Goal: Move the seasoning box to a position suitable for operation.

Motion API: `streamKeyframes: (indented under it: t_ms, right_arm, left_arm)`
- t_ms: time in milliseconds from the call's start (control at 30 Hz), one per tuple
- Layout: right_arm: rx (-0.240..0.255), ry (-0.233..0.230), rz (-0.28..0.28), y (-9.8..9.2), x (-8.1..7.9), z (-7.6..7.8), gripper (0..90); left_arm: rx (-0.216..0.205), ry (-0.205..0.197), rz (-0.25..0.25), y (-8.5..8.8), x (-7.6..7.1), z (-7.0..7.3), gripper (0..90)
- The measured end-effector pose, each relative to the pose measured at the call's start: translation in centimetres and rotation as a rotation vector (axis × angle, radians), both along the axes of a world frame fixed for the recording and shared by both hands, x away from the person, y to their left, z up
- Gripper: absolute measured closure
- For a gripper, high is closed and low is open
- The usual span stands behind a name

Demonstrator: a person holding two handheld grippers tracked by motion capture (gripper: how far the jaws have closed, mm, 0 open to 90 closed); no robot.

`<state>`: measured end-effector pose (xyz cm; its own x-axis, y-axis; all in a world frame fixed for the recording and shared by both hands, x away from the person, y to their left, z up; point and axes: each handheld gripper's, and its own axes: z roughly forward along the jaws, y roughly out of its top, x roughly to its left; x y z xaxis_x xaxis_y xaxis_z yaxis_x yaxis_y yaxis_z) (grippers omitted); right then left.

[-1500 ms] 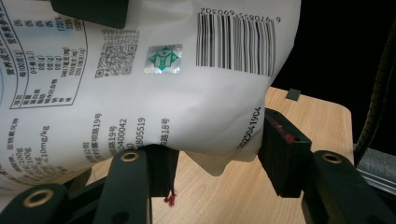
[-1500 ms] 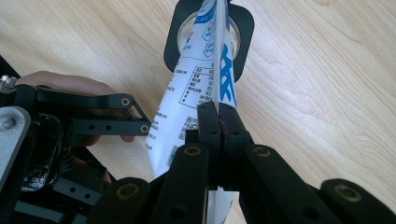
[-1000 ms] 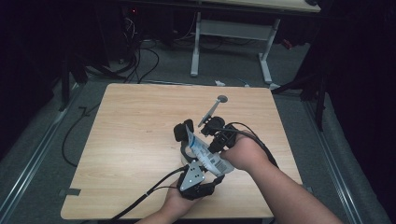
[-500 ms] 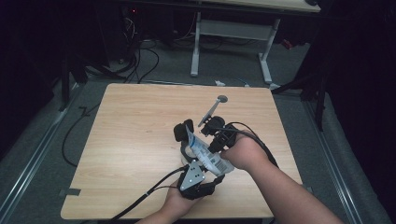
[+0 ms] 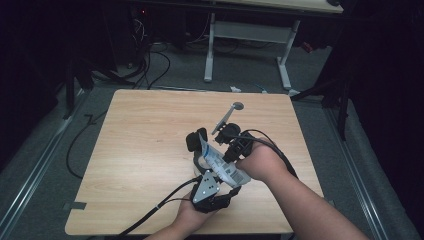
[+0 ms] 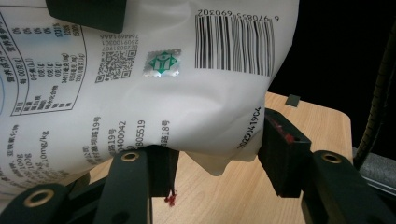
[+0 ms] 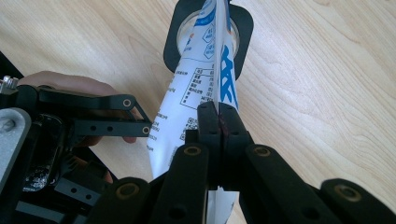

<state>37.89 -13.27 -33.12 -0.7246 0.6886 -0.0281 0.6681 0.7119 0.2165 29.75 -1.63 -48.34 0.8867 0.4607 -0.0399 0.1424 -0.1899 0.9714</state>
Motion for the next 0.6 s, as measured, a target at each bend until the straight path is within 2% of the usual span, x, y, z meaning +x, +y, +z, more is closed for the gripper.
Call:
streamKeyframes:
  t_ms: [300,600]
  right_arm:
    - [0.003,0.004,-0.008,0.11,0.08,0.09,89.8]
    - [0.004,0.0,0.01,0.12,0.33,0.03,89.9]
  left_arm:
    - [-0.003,0.0,0.003,-0.01,0.09,0.05,51.8]
    - [-0.003,-0.001,0.006,0.03,0.22,0.02,51.7]
